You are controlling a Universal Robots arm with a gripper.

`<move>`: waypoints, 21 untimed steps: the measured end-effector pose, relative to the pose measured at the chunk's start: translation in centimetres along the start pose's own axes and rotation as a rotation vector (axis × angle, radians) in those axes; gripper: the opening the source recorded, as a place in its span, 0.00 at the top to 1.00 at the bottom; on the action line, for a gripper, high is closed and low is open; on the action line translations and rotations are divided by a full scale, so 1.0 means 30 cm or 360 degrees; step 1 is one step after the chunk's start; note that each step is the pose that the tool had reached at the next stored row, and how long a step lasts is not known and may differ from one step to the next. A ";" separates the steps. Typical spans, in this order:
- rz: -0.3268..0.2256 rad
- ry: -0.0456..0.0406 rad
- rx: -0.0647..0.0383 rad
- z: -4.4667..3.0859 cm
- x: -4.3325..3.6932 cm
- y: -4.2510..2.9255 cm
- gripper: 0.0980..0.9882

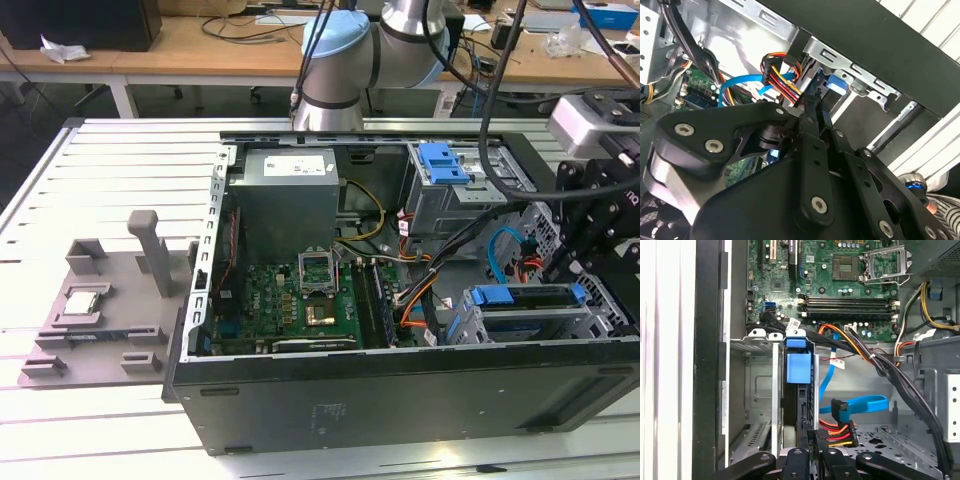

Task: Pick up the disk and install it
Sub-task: 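Insert the first disk wire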

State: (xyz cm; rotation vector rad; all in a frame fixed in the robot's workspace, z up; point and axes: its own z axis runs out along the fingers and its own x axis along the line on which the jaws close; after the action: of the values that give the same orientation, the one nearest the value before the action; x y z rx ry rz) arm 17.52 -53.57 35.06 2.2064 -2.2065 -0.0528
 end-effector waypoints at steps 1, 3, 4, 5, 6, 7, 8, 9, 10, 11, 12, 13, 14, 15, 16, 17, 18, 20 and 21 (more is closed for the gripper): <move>0.0000 0.0000 0.0000 0.003 0.001 0.000 0.92; 0.0000 0.0000 0.0000 0.009 0.003 0.000 0.92; 0.0000 0.0000 0.0000 0.012 0.006 0.000 0.92; 0.0000 0.0000 0.0000 0.016 0.009 0.000 0.92; 0.0000 0.0000 0.0000 0.019 0.011 0.002 0.92; 0.0000 0.0000 0.0000 0.023 0.011 0.003 0.92; 0.0000 0.0000 0.0000 0.026 0.011 0.003 0.92; 0.0000 0.0001 0.0000 0.027 0.011 0.003 0.92; 0.0000 0.0001 0.0000 0.029 0.011 0.003 0.92; 0.0000 0.0001 0.0000 0.031 0.011 0.004 0.92; 0.0000 0.0000 0.0000 0.033 0.011 0.004 0.92; 0.0001 0.0000 0.0000 0.033 0.011 0.004 0.92; 0.0010 0.0000 0.0000 0.033 0.010 0.004 0.92; 0.0017 0.0000 0.0000 0.033 0.009 0.004 0.92; 0.0022 0.0000 0.0000 0.033 0.008 0.003 0.92; 0.0028 0.0001 0.0000 0.033 0.008 0.003 0.92; 0.0031 0.0001 0.0000 0.032 0.008 0.003 0.92; 0.0031 0.0001 0.0000 0.034 0.008 0.003 0.92; 0.0031 0.0001 0.0000 0.035 0.008 0.003 0.92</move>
State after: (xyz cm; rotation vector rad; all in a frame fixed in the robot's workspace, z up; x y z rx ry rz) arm 17.39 -53.82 34.02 2.1840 -2.2274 -0.0513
